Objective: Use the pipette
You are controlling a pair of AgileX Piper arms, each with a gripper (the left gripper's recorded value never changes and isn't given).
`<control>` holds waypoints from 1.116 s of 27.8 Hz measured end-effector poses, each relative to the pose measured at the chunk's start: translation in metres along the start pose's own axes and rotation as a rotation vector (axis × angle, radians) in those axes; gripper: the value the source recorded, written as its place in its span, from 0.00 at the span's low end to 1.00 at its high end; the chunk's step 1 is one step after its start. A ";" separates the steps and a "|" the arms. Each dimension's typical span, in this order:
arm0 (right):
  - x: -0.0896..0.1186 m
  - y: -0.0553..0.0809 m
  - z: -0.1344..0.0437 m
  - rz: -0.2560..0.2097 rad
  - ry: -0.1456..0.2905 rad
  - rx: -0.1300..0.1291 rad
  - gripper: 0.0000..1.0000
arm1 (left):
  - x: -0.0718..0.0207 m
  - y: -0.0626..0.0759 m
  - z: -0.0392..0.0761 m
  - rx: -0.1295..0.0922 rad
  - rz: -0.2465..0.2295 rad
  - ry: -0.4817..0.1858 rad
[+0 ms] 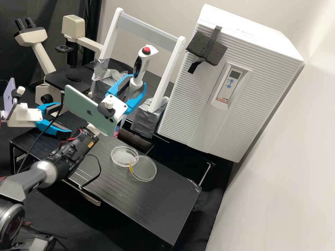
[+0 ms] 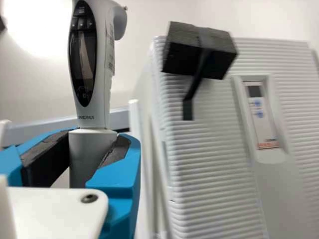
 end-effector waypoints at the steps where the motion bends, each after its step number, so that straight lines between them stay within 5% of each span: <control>1: -0.002 0.001 0.003 0.003 -0.016 -0.004 0.00 | 0.0005 0.000 0.002 0.006 -0.001 -0.011; 8: -0.013 0.013 0.015 0.060 -0.084 -0.075 0.00 | 0.0028 0.002 0.007 0.014 0.005 -0.035; 19: -0.021 0.029 0.008 0.119 -0.066 -0.080 0.00 | 0.0028 0.002 0.008 0.017 0.003 -0.042; 31: -0.029 0.016 0.016 -0.007 -0.133 -0.098 0.00 | 0.0038 -0.001 0.007 0.000 -0.006 -0.042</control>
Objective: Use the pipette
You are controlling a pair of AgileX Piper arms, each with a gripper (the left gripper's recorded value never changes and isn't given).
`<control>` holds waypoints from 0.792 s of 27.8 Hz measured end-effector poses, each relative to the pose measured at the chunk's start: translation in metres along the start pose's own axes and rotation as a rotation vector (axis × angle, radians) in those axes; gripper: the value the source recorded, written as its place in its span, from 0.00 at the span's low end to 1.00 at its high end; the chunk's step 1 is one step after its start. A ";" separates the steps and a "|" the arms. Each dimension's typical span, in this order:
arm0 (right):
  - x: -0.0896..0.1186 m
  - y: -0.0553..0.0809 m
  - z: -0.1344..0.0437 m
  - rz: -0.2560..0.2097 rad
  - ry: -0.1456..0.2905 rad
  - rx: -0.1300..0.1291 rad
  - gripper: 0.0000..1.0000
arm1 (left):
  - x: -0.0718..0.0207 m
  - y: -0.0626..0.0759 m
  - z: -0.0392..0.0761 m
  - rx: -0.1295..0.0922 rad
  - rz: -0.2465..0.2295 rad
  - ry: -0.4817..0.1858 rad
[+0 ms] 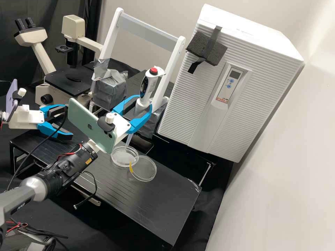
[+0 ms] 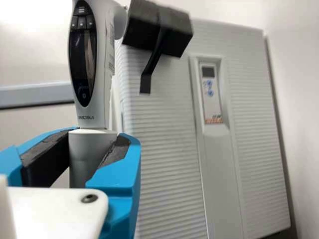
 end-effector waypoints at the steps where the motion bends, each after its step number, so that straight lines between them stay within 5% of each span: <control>1: 0.000 -0.001 0.000 -0.007 -0.003 -0.004 0.00 | 0.0000 0.000 0.000 -0.002 0.000 0.000; 18: -0.001 -0.005 -0.002 -0.029 0.008 0.006 0.00 | 0.0000 0.000 0.000 -0.004 0.000 0.000; 22: 0.011 -0.010 -0.006 -0.044 0.020 -0.003 0.00 | -0.0040 0.011 -0.002 0.002 0.039 0.006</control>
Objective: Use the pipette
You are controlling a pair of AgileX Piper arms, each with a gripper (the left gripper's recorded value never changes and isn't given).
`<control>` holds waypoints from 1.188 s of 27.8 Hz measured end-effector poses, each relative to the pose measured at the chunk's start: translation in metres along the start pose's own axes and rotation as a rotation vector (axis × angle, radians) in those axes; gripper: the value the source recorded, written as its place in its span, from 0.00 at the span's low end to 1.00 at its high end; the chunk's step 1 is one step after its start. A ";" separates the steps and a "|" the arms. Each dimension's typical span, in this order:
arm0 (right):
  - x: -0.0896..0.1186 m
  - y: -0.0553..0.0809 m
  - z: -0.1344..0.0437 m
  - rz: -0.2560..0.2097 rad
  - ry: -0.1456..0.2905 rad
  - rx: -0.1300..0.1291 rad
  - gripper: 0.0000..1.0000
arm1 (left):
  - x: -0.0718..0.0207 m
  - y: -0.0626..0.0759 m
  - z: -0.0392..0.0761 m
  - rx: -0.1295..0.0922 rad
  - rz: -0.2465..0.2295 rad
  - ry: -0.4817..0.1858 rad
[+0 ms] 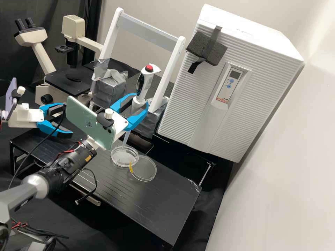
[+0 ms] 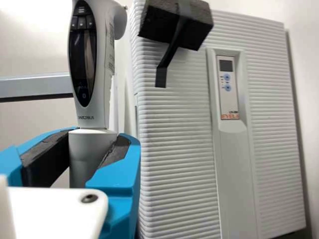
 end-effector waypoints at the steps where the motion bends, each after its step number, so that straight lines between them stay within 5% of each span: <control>1: 0.004 -0.002 -0.001 -0.006 0.001 0.003 0.00 | -0.0013 0.004 0.000 -0.004 0.015 0.006; 5: 0.029 -0.014 -0.014 -0.048 0.052 0.024 0.00 | -0.0094 0.025 -0.005 -0.026 0.101 0.048; 13: 0.080 -0.044 -0.046 -0.253 0.120 0.017 0.00 | -0.0169 0.043 -0.010 -0.039 0.173 0.083; 19: 0.116 -0.048 -0.067 -0.284 0.139 0.016 0.00 | -0.0203 0.049 -0.013 -0.017 0.195 0.098; 29: 0.163 -0.050 -0.093 -0.290 0.162 0.035 0.00 | -0.0263 0.059 -0.026 -0.022 0.234 0.158; 33: 0.183 -0.059 -0.095 -0.323 0.138 0.032 0.00 | -0.0258 0.060 -0.027 -0.022 0.235 0.163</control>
